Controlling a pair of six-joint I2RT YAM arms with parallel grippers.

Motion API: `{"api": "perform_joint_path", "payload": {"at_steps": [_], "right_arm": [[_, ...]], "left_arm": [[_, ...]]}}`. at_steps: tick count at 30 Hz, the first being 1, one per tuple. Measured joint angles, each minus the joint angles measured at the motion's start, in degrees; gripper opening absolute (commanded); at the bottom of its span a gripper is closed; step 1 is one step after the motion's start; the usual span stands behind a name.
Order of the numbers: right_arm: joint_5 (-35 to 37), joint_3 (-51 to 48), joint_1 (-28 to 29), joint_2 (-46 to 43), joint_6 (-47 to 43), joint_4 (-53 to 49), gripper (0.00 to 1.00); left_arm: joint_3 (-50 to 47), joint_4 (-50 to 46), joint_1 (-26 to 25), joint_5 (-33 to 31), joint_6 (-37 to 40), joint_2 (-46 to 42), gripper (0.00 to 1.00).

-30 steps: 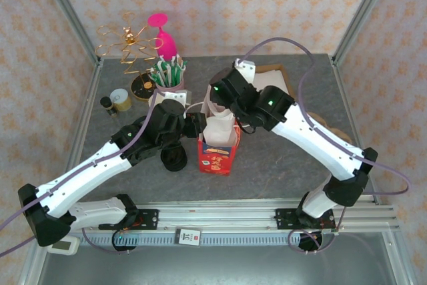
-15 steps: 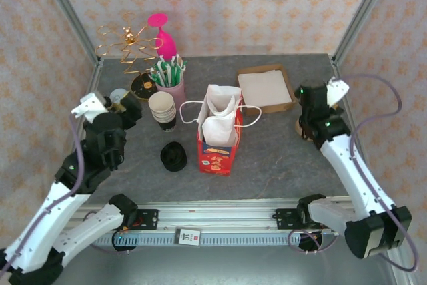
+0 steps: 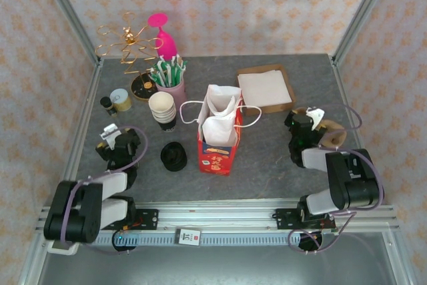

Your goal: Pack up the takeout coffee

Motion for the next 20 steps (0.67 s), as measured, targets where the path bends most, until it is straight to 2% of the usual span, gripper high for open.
{"api": "perform_joint_path", "payload": {"at_steps": [4, 8, 20], "right_arm": [[-8.24, -6.64, -2.38, 2.38, -3.93, 17.29, 1.00], [-11.85, -7.58, -3.74, 5.57, -5.66, 23.26, 1.00], [-15.96, -6.95, -3.87, 5.46, -5.95, 25.57, 1.00]], "left_arm": [[0.04, 16.81, 0.00, 6.84, 4.15, 6.82, 0.99], [0.20, 31.76, -0.31, 12.11, 7.74, 17.14, 0.99], [3.58, 32.33, -0.87, 12.72, 9.35, 17.88, 0.99]]}}
